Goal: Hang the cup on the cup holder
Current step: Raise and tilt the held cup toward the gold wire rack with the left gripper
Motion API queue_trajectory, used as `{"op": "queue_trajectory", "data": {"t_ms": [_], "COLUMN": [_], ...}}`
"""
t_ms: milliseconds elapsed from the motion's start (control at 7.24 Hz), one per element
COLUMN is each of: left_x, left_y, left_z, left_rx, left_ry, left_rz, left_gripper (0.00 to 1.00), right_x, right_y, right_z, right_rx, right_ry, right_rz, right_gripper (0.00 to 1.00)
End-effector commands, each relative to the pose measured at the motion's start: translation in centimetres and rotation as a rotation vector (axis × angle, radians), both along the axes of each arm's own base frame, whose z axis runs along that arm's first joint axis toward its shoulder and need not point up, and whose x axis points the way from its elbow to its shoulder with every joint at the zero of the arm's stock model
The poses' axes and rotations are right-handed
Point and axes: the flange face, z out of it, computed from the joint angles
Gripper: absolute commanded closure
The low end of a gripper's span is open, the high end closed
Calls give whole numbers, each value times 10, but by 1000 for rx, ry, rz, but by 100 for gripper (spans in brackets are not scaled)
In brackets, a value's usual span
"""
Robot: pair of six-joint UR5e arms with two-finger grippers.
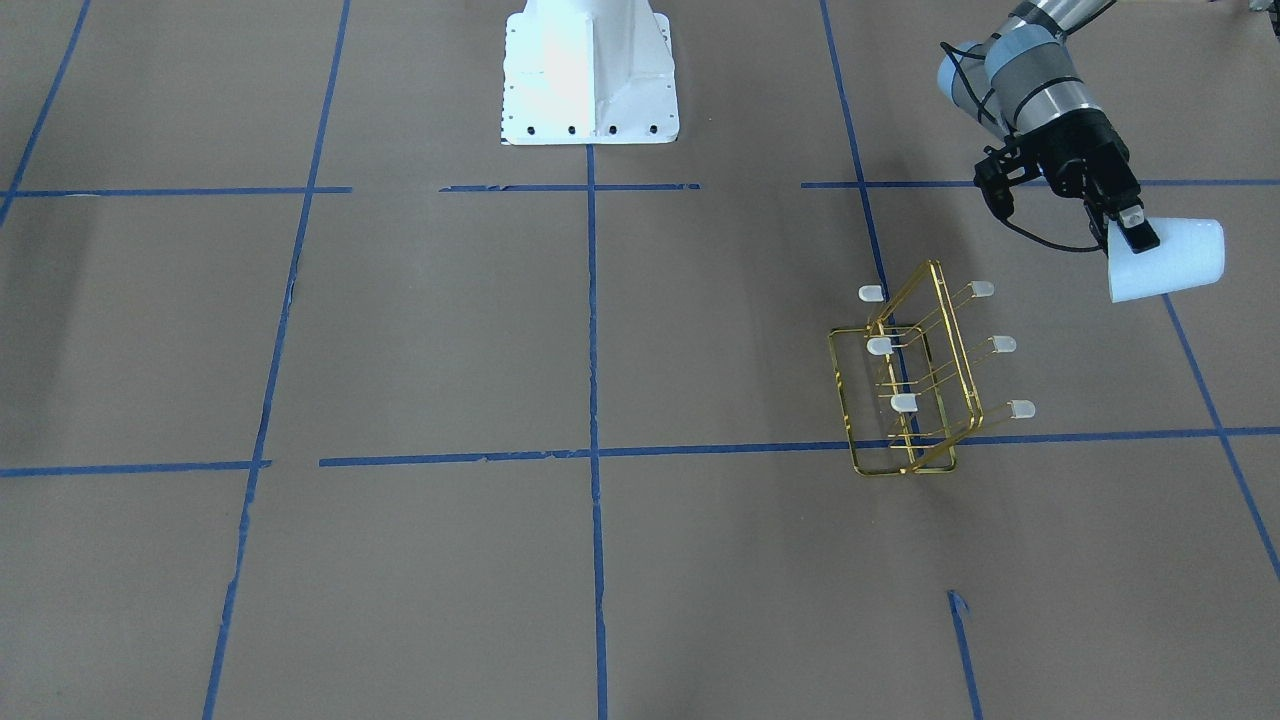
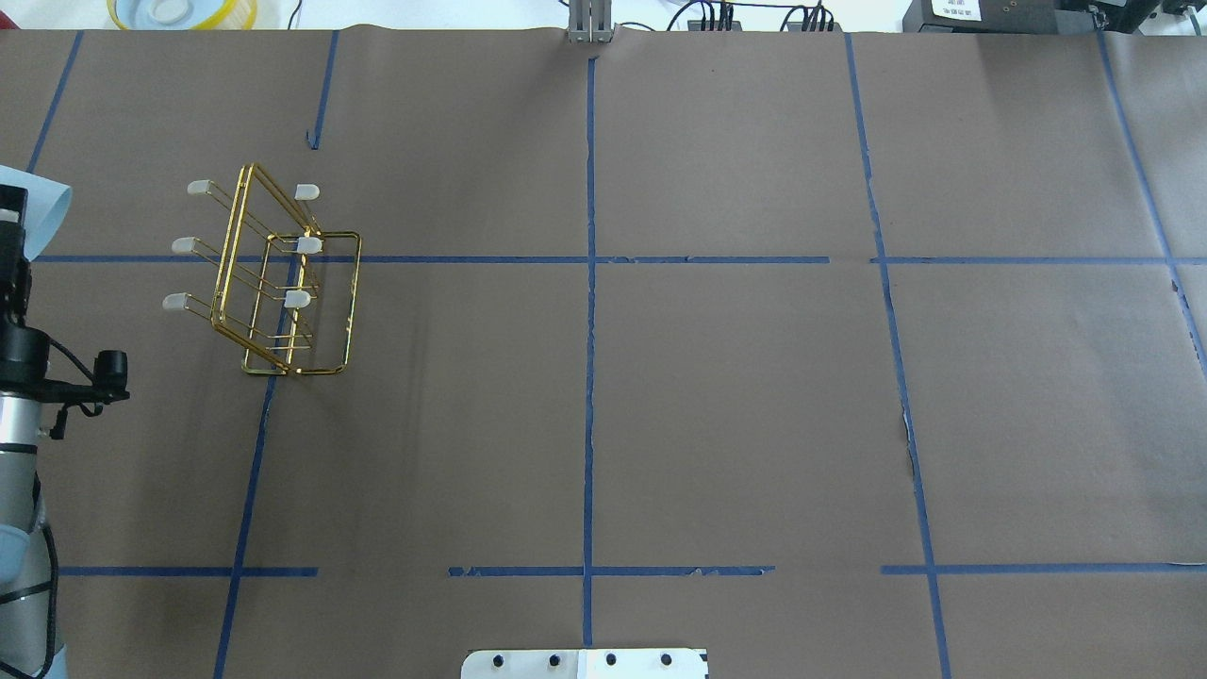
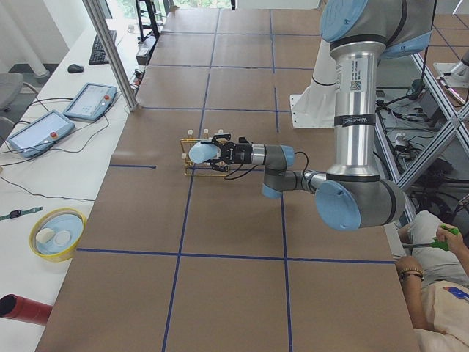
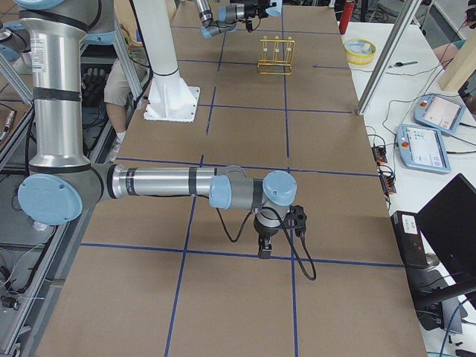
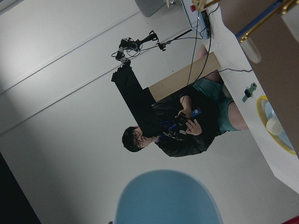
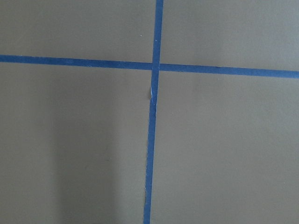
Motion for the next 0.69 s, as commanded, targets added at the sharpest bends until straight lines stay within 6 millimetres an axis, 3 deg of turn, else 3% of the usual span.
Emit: {"op": "queue_trajectory", "data": {"t_ms": [0, 414, 552], "left_x": [32, 67, 74], "left_y": [43, 49, 48], "left_z": [1, -23, -23], "left_rx": [-67, -97, -102], "left_ry": [-186, -374, -415], "left_rz": [-30, -6, -3], "left_gripper": [69, 71, 71], "right_x": [0, 0, 0], "right_y": [0, 0, 0], "right_z": [0, 0, 0], "right_rx": [-1, -1, -1], "right_ry": [0, 0, 0], "right_rz": [0, 0, 0], "right_gripper": [0, 0, 0]}}
